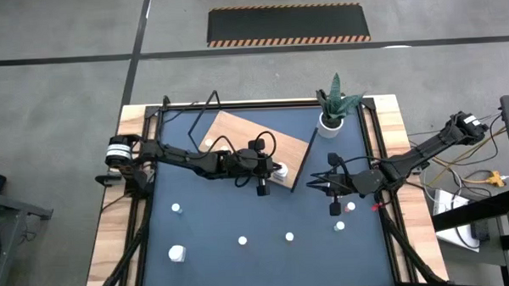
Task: Pick and place medicine bottles onto shelf by color
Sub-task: Put the right white pill bottle on the shelf, then put the left pink pill bottle on the shelf
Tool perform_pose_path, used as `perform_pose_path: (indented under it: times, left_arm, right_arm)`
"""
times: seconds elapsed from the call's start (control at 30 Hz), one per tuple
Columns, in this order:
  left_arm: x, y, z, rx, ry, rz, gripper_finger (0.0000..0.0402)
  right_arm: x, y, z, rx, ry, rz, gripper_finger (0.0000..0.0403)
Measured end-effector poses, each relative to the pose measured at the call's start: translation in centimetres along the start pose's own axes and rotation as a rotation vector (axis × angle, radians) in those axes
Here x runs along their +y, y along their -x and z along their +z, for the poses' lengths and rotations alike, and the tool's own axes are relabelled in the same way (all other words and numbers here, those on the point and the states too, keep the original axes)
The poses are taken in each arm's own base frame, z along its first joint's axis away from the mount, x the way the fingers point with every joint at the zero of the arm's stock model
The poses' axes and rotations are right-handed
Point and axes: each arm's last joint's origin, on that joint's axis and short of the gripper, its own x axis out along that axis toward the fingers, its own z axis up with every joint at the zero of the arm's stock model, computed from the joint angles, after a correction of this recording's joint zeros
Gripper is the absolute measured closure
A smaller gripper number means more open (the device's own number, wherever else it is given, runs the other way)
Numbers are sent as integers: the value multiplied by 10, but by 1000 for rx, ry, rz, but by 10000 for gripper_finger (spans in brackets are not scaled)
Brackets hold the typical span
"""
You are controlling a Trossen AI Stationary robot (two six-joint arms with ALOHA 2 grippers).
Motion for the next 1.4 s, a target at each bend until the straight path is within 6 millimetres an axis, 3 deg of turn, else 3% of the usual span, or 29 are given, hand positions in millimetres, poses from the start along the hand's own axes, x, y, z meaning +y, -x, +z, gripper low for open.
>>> perform_pose_path:
  times: [0.17,0.33,0.63,0.8,0.93,1.17,1.4]
  left_arm:
    - [0,2,2,-2,-1,-2,402]
    - [-1,18,21,-60,7,-8,402]
    - [-51,73,48,-77,91,-179,402]
    - [-88,99,45,75,225,-257,402]
    - [-110,120,41,295,327,-243,402]
    - [-143,150,63,456,430,-247,402]
    - [-165,139,70,602,396,-202,402]
  right_arm:
    - [0,0,0,1,-2,0,394]
    - [0,0,0,1,-2,0,394]
    - [0,0,-1,5,-1,0,394]
    - [0,0,-1,5,-8,0,394]
    - [0,0,-1,6,-13,0,394]
    - [0,0,-1,5,-24,0,394]
    - [0,0,-1,6,-32,0,394]
